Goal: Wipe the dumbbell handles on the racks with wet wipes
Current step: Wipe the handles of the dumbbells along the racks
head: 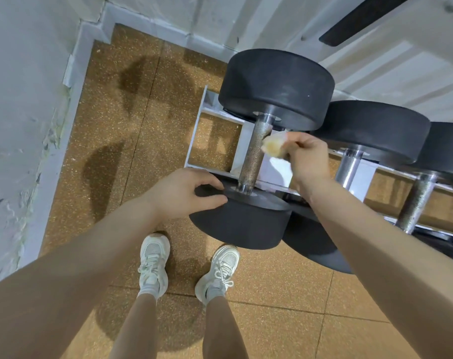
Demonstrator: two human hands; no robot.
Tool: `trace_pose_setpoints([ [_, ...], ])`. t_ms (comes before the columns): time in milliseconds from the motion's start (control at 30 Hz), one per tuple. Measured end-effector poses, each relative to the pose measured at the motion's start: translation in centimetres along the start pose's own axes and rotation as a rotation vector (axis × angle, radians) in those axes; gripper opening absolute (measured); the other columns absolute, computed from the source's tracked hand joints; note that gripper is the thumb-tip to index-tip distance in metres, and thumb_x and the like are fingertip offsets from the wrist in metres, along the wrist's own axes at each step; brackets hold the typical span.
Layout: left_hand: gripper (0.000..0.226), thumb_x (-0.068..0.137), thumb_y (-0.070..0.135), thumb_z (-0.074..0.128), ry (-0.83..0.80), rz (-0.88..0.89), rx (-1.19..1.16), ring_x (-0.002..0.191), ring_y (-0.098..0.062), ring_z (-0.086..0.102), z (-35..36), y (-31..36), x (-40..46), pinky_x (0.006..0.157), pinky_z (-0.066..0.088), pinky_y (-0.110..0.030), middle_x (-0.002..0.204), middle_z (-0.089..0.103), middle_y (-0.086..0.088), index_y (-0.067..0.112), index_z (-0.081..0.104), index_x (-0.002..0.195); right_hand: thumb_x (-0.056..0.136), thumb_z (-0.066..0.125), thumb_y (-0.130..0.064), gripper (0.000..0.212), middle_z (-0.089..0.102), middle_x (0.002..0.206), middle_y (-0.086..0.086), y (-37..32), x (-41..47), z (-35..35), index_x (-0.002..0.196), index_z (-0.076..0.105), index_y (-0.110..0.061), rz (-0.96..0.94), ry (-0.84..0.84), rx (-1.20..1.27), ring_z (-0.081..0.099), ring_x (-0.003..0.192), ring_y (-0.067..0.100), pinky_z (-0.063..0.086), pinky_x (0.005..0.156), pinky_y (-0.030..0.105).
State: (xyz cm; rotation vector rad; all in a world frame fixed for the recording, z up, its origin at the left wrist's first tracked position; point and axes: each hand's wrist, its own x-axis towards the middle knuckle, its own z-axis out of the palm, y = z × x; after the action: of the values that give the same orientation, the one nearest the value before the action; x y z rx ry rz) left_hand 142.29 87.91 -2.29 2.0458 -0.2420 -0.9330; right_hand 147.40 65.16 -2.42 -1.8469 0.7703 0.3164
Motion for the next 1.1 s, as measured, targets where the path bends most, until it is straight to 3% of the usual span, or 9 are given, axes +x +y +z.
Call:
trace_pose_setpoints([
  [100,0.057,0.060,0.071,0.056,0.007,0.021,0.056,0.089,0.003,0.053,0.1,0.3,0.8,0.080,0.041,-0.019,0.095,0.059,0.023,0.031,0.068,0.098,0.083,0.047,0.013,0.029,0.059,0.075,0.007,0.7,2.2,-0.2,0.105,0.062,0.000,0.354,0.138,0.423,0.052,0.064,0.016,0.049,0.056,0.017],
  [267,0.059,0.059,0.065,0.061,-0.023,0.045,0.056,0.085,0.006,0.051,0.0,0.5,1.3,0.077,0.039,-0.019,0.088,0.053,0.027,0.023,0.069,0.100,0.091,0.036,0.013,0.035,0.064,0.075,0.000,0.8,4.2,1.7,0.088,0.062,-0.011,0.359,-0.209,0.622,0.053,0.064,0.007,0.046,0.054,0.010],
  [433,0.057,0.062,0.065,0.065,-0.026,0.025,0.090,0.090,-0.006,0.052,0.0,0.7,1.3,0.081,0.042,-0.027,0.089,0.053,0.026,0.023,0.069,0.100,0.085,0.038,0.018,0.036,0.062,0.076,0.002,3.7,3.4,1.4,0.077,0.062,-0.008,0.323,-0.448,0.044,0.057,0.078,0.014,0.047,0.071,0.019],
  [533,0.065,0.058,0.072,0.058,-0.032,0.006,0.087,0.093,-0.009,0.055,0.0,0.7,1.1,0.083,0.045,-0.030,0.094,0.058,0.017,0.023,0.069,0.100,0.075,0.045,0.021,0.016,0.059,0.072,0.014,4.5,0.5,0.4,0.073,0.060,0.016,0.255,-0.612,-0.259,0.054,0.070,0.021,0.044,0.071,0.024],
  [633,0.069,0.057,0.074,0.051,-0.046,-0.008,0.098,0.093,-0.010,0.056,0.0,0.7,1.1,0.086,0.046,-0.033,0.096,0.060,0.012,0.023,0.068,0.102,0.077,0.037,0.019,0.025,0.052,0.053,0.006,3.1,0.5,0.6,0.067,0.056,0.006,0.238,-0.434,-0.297,0.048,0.049,0.015,0.040,0.050,0.019],
  [767,0.058,0.063,0.060,0.061,-0.041,-0.004,0.058,0.093,-0.009,0.054,0.1,0.9,1.1,0.086,0.044,-0.030,0.094,0.057,0.015,0.019,0.068,0.104,0.089,0.040,0.013,0.032,0.044,0.067,0.005,1.6,3.5,1.7,0.067,0.046,-0.011,0.383,-0.115,0.223,0.040,0.059,0.014,0.038,0.055,0.023],
  [867,0.057,0.063,0.055,0.056,-0.023,0.005,0.033,0.093,-0.009,0.054,0.3,0.8,1.0,0.083,0.042,-0.026,0.096,0.057,0.014,0.018,0.068,0.104,0.090,0.037,0.015,0.029,0.053,0.080,0.006,1.3,3.5,2.1,0.084,0.055,-0.007,0.394,-0.115,0.457,0.050,0.067,0.013,0.046,0.055,0.017],
  [1000,0.045,0.071,0.047,0.063,-0.011,0.001,0.039,0.092,-0.007,0.053,0.5,0.5,0.9,0.079,0.040,-0.021,0.097,0.057,0.013,0.018,0.067,0.105,0.083,0.047,0.015,0.027,0.054,0.074,0.004,2.3,0.8,1.0,0.077,0.058,-0.008,0.293,-0.173,0.029,0.049,0.064,0.014,0.048,0.076,0.019],
  [1100,0.035,0.076,0.038,0.068,-0.034,-0.028,0.041,0.091,-0.009,0.053,0.4,0.7,1.0,0.079,0.042,-0.023,0.097,0.058,0.010,0.017,0.067,0.104,0.081,0.046,0.017,0.038,0.048,0.056,0.000,3.2,-2.1,0.2,0.056,0.054,-0.011,0.198,-0.275,-0.237,0.042,0.056,0.010,0.039,0.058,0.016],
])
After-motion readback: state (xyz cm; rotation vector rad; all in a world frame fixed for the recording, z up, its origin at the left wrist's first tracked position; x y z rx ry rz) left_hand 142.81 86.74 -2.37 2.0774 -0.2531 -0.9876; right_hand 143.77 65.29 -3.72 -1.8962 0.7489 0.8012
